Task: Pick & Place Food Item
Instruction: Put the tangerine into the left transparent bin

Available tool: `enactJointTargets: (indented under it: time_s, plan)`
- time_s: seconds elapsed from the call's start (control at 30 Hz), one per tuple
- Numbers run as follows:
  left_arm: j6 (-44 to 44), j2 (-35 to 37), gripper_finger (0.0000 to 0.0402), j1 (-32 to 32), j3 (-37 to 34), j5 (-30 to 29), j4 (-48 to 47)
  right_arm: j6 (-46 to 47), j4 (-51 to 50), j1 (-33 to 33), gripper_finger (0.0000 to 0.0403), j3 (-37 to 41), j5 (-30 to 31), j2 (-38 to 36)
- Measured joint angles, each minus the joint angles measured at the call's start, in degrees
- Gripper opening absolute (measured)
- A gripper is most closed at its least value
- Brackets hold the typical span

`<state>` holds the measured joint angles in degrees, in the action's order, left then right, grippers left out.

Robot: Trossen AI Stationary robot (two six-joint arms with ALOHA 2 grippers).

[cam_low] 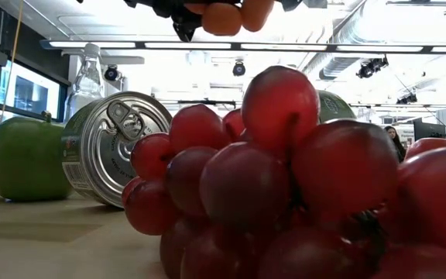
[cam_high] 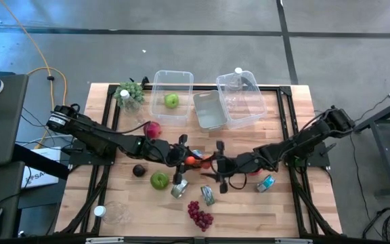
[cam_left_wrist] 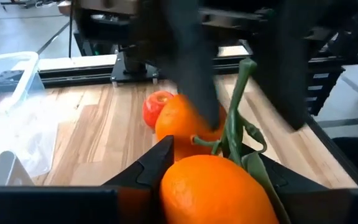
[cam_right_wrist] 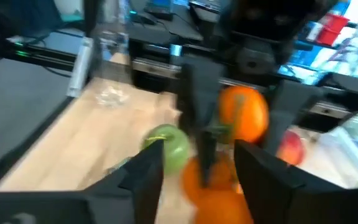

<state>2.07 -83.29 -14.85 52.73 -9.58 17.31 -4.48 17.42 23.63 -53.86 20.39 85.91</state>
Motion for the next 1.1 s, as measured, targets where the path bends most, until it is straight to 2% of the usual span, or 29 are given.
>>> enactJointTargets:
  time_s: [0.13,0.33,0.43,0.6,0.67,0.8,0.93,1.1]
  plan:
    - [5.3,0.0,0.0121,0.2,0.0,0.0,0.1,-0.9,0.3,3.7,0.0222,0.0,2.1,-0.1]
    - [5.9,0.5,0.012,0.5,0.0,-1.6,-0.4,-0.4,-2.2,9.5,0.0233,0.0,13.7,-0.2]
    - [9.1,2.9,0.012,0.5,0.0,-9.1,-3.0,1.7,-3.6,12.1,0.023,-0.1,15.1,-0.2]
    - [7.3,9.2,0.012,2.9,0.0,-26.2,-9.4,4.8,-3.9,15.5,0.0227,-0.1,15.2,-0.3]
    - [7.8,12.0,0.012,4.8,0.0,-29.9,-13.3,5.8,-4.4,16.4,0.0226,0.0,15.2,-0.3]
    - [9.0,15.1,0.012,10.9,0.1,-30.8,-19.2,6.0,-4.7,16.9,0.0226,0.0,15.2,-0.3]
    - [12.1,14.9,0.012,17.6,0.0,-31.2,-24.1,6.4,-5.0,16.8,0.0226,0.0,15.2,-0.3]
    - [15.4,13.5,0.0127,23.2,0.1,-27.7,-24.9,6.4,-5.2,16.7,0.0226,0.0,15.1,-0.3]
